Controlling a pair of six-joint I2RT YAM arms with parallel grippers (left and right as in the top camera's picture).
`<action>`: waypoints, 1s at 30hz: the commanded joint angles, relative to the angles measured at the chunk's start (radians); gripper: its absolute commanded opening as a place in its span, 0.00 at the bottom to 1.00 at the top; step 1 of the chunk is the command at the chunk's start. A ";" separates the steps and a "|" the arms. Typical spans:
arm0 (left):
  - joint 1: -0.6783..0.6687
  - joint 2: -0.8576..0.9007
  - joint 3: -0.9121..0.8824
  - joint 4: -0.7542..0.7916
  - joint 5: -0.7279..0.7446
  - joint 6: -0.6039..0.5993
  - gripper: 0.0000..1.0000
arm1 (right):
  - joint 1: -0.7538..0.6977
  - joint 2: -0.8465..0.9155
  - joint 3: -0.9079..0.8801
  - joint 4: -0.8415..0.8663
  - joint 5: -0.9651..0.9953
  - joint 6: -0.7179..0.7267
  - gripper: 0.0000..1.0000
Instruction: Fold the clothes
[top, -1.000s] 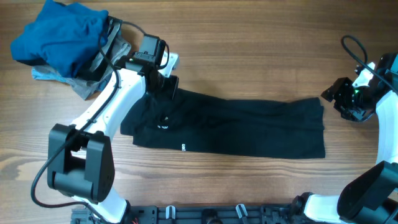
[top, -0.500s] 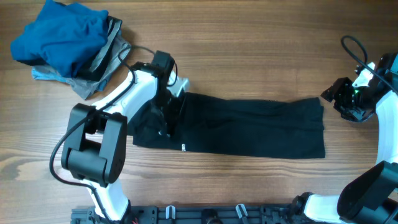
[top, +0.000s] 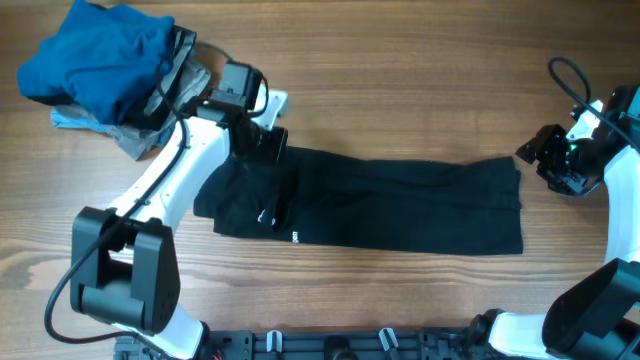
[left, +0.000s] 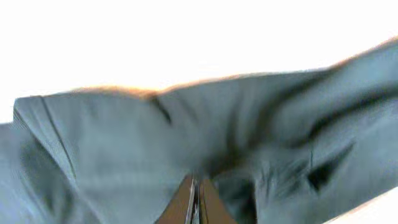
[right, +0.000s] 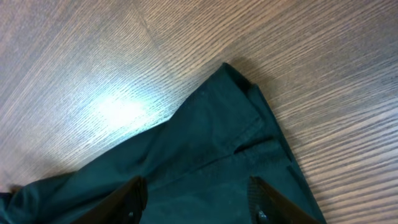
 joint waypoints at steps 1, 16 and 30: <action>-0.016 0.031 -0.024 0.086 0.003 0.012 0.04 | 0.002 -0.003 -0.004 0.000 -0.016 -0.017 0.56; -0.125 0.005 -0.051 -0.322 0.288 0.087 0.04 | 0.002 -0.003 -0.004 0.002 -0.016 -0.016 0.56; -0.112 -0.091 -0.095 -0.058 0.070 0.039 0.04 | 0.011 -0.003 -0.006 -0.001 -0.016 -0.021 0.56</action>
